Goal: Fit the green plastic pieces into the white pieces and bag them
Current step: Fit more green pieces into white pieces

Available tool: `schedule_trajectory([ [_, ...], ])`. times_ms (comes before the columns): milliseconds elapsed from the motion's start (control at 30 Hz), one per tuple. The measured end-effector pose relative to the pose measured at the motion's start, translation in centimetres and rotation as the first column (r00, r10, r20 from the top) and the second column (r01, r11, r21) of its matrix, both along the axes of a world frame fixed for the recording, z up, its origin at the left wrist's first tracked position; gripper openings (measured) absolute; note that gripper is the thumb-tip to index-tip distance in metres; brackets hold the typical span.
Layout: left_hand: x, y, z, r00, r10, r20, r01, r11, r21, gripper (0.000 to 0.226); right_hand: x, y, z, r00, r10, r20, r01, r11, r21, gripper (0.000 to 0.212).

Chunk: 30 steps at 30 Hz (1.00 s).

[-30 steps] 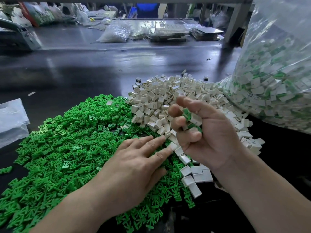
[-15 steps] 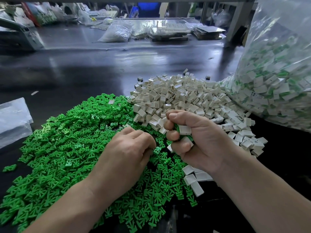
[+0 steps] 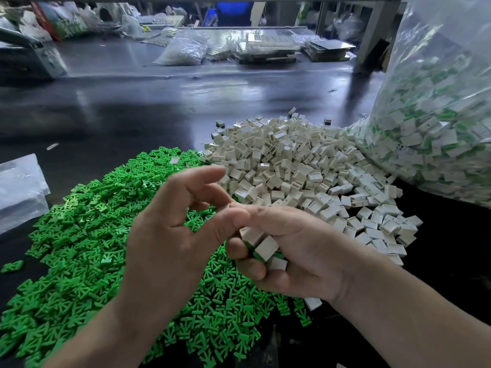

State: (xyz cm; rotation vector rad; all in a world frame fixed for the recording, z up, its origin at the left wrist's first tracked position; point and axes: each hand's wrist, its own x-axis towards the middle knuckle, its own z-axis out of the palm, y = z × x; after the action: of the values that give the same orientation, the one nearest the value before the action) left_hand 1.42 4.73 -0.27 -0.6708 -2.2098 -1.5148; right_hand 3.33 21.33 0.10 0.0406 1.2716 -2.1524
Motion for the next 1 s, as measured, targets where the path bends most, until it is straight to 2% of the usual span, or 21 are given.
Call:
schedule_trajectory([
  [67, 0.4, 0.3, -0.1, 1.000, -0.027, 0.005, 0.027, 0.999, 0.020, 0.042, 0.1, -0.2, 0.0, 0.999, 0.038, -0.023, -0.039, 0.997, -0.064, 0.025],
  [167, 0.6, 0.4, 0.0, 0.997, -0.070, -0.017, 0.070, 0.997, -0.020, 0.042, -0.1, -0.1, 0.1, 0.999, 0.007, -0.052, -0.015, 0.989, -0.145, 0.029],
  [200, 0.4, 0.3, 0.0, 0.997, -0.081, -0.021, 0.080, 0.995, -0.052, 0.041, -0.2, 0.0, 0.1, 0.998, -0.017, -0.060, 0.008, 0.987, -0.161, 0.033],
  [333, -0.9, -0.6, -0.4, 1.000, -0.022, 0.017, 0.026, 0.959, -0.283, 0.032, -0.9, 1.4, 0.9, 0.973, -0.215, -0.080, 0.192, 0.954, -0.230, 0.017],
  [433, -1.2, -0.3, -1.0, 0.996, -0.093, -0.009, 0.073, 0.833, -0.548, 0.038, -1.0, 2.2, 1.3, 0.933, -0.354, -0.068, 0.334, 0.920, -0.206, 0.016],
  [533, -1.3, 0.3, -1.8, 0.973, -0.215, -0.084, 0.086, 0.675, -0.733, 0.038, -0.8, 1.9, 1.4, 0.922, -0.382, -0.066, 0.369, 0.917, -0.153, 0.015],
  [600, -1.5, 0.4, -2.0, 0.965, -0.234, -0.120, 0.066, 0.658, -0.751, 0.028, -0.7, 1.7, 1.3, 0.921, -0.384, -0.060, 0.377, 0.921, -0.103, 0.015],
  [733, -1.8, 0.2, -2.1, 0.954, -0.248, -0.169, 0.051, 0.689, -0.723, 0.011, -0.8, 1.6, 1.2, 0.919, -0.394, -0.016, 0.393, 0.918, -0.050, 0.018],
  [900, -1.8, 0.4, -2.0, 0.972, -0.209, -0.106, 0.063, 0.670, -0.740, 0.020, -1.0, 1.7, 0.9, 0.918, -0.396, 0.033, 0.397, 0.918, -0.021, 0.018],
  [1000, -1.7, 0.6, -2.0, 0.973, -0.192, -0.127, 0.032, 0.658, -0.752, 0.020, -1.1, 1.7, 0.8, 0.913, -0.405, 0.052, 0.406, 0.913, -0.027, 0.022],
])
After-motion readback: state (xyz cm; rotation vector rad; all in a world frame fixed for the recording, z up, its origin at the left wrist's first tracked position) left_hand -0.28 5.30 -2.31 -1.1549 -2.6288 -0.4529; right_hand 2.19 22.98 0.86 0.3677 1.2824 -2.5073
